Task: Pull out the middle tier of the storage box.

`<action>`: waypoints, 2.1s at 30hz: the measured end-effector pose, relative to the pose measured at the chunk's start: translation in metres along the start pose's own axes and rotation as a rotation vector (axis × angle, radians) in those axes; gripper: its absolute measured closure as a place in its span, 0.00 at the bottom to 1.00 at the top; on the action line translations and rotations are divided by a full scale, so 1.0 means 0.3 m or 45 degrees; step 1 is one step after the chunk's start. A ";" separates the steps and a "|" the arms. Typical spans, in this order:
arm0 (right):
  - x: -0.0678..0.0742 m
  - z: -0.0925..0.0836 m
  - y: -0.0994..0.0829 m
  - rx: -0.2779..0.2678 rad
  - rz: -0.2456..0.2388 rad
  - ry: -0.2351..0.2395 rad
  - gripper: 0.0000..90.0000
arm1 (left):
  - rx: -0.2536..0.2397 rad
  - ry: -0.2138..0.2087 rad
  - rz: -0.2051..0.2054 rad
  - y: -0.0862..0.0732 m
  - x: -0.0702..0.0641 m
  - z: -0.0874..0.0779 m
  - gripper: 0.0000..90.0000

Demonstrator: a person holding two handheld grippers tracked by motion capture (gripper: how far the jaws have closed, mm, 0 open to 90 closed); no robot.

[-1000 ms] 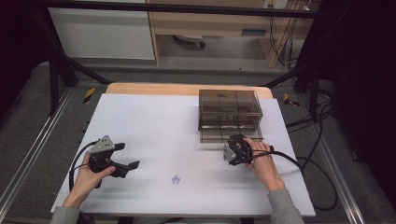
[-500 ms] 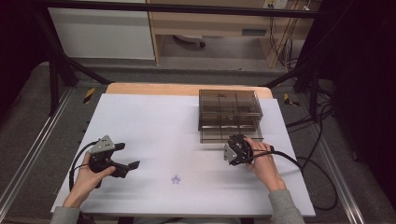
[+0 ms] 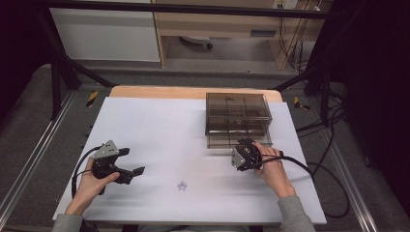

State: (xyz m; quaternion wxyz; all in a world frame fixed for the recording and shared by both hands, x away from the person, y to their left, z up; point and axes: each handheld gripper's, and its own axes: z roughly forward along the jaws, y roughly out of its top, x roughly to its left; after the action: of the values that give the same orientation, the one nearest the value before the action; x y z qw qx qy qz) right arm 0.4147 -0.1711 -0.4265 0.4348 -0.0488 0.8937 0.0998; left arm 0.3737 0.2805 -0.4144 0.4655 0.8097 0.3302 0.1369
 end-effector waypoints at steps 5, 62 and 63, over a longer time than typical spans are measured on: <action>-0.003 -0.006 -0.003 -0.009 0.044 -0.004 0.59 | 0.000 0.000 0.001 0.001 0.000 -0.001 0.02; -0.041 -0.148 -0.026 -0.228 1.081 0.175 0.04 | 0.004 -0.004 0.002 -0.002 -0.004 0.003 0.02; -0.038 -0.146 -0.031 -0.243 1.109 0.187 0.04 | 0.004 -0.005 0.001 -0.002 -0.004 0.004 0.02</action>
State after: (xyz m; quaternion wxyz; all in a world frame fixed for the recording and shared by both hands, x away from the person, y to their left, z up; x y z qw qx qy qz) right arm 0.3896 -0.1900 -0.3924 0.2811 0.2850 0.8463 0.3515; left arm 0.3733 0.2792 -0.4154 0.4648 0.8108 0.3290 0.1352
